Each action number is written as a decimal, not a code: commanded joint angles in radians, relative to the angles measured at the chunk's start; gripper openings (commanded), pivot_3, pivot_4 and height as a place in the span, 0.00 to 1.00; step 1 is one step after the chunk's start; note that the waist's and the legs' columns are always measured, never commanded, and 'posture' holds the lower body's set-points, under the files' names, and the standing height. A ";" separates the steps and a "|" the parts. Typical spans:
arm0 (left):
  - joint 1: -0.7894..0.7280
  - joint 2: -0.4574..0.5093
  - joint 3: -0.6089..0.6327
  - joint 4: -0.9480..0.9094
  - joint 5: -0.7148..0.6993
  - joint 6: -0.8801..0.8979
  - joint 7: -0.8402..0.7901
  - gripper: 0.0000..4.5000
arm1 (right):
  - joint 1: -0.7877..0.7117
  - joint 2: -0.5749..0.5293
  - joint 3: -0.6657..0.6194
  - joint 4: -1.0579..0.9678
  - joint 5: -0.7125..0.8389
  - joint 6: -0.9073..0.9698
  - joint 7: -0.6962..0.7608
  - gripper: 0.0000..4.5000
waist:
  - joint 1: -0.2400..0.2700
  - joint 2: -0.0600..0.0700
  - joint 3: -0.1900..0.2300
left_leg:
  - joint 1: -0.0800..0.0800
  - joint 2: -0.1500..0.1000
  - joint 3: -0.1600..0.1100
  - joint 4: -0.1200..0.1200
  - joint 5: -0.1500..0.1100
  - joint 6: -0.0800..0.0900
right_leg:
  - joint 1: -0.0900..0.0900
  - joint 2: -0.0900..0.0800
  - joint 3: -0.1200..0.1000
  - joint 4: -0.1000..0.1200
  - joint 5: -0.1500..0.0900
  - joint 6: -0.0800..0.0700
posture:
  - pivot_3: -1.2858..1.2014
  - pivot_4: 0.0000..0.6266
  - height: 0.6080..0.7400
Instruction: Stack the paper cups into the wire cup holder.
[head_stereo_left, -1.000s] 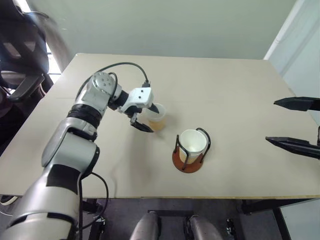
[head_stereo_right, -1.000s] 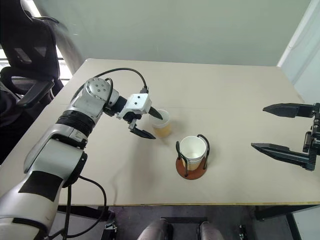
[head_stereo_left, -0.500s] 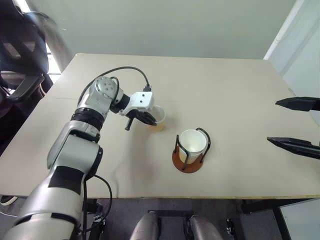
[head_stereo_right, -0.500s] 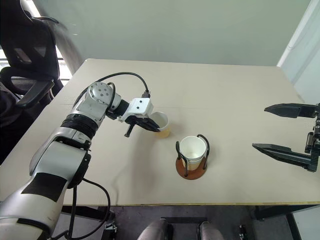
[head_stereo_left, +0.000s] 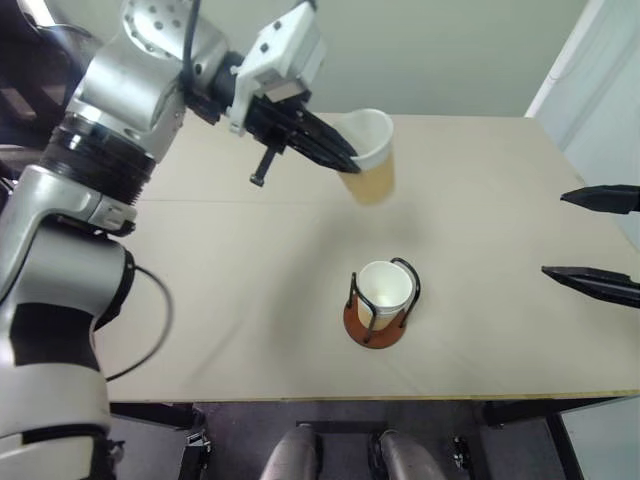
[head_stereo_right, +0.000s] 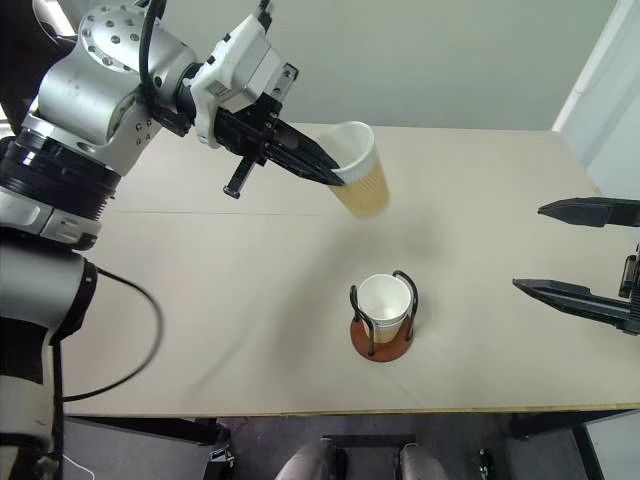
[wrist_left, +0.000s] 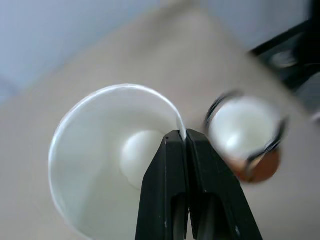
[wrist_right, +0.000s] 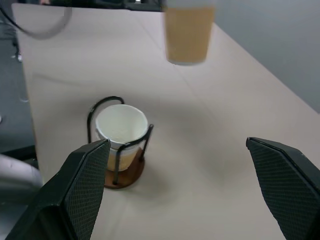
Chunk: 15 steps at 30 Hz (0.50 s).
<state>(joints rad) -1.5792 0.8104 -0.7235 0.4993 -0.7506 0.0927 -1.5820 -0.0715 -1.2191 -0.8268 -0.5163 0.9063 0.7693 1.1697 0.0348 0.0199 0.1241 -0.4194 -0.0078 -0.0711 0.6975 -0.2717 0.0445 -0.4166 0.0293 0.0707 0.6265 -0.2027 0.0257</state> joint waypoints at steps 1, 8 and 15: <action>-0.046 0.030 -0.052 -0.111 -0.163 0.034 -0.032 0.01 | -0.019 -0.009 -0.009 -0.008 -0.005 -0.015 -0.005 1.00 | -0.002 0.000 0.001 | 0.000 0.000 0.000 0.000 0.000 0.000 | 0.000 0.000 0.000 0.001 0.000 0.000 | 0.52 0.24 1.00; -0.057 0.059 -0.294 -0.204 -0.171 -0.069 -0.032 0.01 | -0.011 -0.006 -0.034 -0.022 -0.006 -0.001 -0.003 1.00 | -0.005 0.001 0.001 | 0.001 0.000 0.001 0.001 0.000 -0.001 | 0.000 0.000 0.001 0.000 0.000 0.000 | 0.52 0.24 1.00; -0.062 0.019 -0.389 -0.153 -0.138 -0.168 -0.032 0.01 | 0.007 0.004 -0.076 -0.052 0.003 0.029 -0.013 1.00 | -0.006 0.001 0.001 | 0.000 0.000 0.001 0.001 0.000 -0.001 | 0.000 0.000 0.001 0.000 0.000 0.000 | 0.52 0.24 1.00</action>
<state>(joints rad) -1.6125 0.8366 -1.1175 0.3384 -0.8991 -0.0397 -1.5821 -0.0607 -1.2160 -0.8514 -0.5572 0.9014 0.7946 1.1631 0.0291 0.0208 0.1253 -0.4195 -0.0078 -0.0699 0.6984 -0.2714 0.0437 -0.4167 0.0294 0.0721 0.6268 -0.2024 0.0253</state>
